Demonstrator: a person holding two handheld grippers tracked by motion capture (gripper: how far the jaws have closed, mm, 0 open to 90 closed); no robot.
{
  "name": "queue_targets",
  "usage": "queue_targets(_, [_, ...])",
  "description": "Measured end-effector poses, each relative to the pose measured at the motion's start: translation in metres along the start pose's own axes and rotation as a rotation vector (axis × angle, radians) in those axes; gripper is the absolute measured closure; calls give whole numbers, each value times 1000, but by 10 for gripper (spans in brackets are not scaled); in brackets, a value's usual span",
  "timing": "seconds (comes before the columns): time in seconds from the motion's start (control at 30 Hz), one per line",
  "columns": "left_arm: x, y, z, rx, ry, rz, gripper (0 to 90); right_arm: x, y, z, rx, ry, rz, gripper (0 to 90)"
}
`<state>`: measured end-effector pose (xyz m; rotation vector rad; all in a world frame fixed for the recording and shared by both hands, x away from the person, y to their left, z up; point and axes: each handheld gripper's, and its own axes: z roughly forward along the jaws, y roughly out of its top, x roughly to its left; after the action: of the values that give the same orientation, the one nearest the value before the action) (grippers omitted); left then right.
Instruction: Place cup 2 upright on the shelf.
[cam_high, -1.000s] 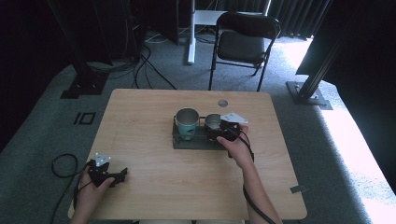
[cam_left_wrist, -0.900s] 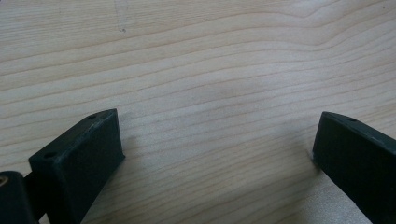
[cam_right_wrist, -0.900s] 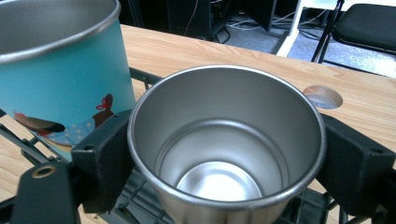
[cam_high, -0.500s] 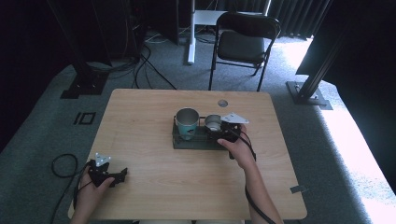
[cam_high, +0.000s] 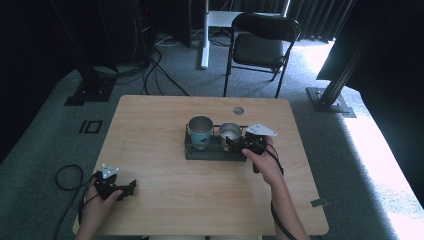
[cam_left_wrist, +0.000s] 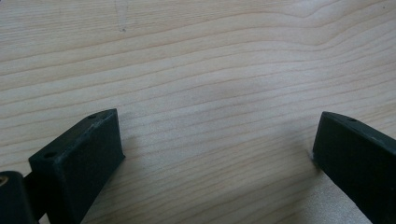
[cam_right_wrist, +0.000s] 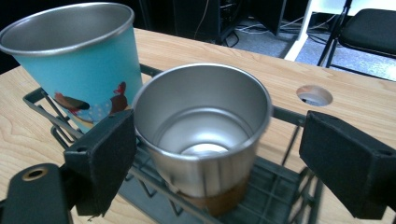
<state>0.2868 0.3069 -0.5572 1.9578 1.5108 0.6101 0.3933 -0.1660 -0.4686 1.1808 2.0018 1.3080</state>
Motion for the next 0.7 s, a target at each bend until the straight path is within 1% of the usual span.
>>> queue_targets(0.33, [0,0,0,0,0,0,23,-10,-12,-14,9,-19,-3,109])
queue_targets(0.6, [0,0,0,0,0,0,23,-18,-18,-25,-2,-41,13,109])
queue_targets(0.7, [0,0,0,0,0,0,23,-24,-27,-33,6,-45,17,109])
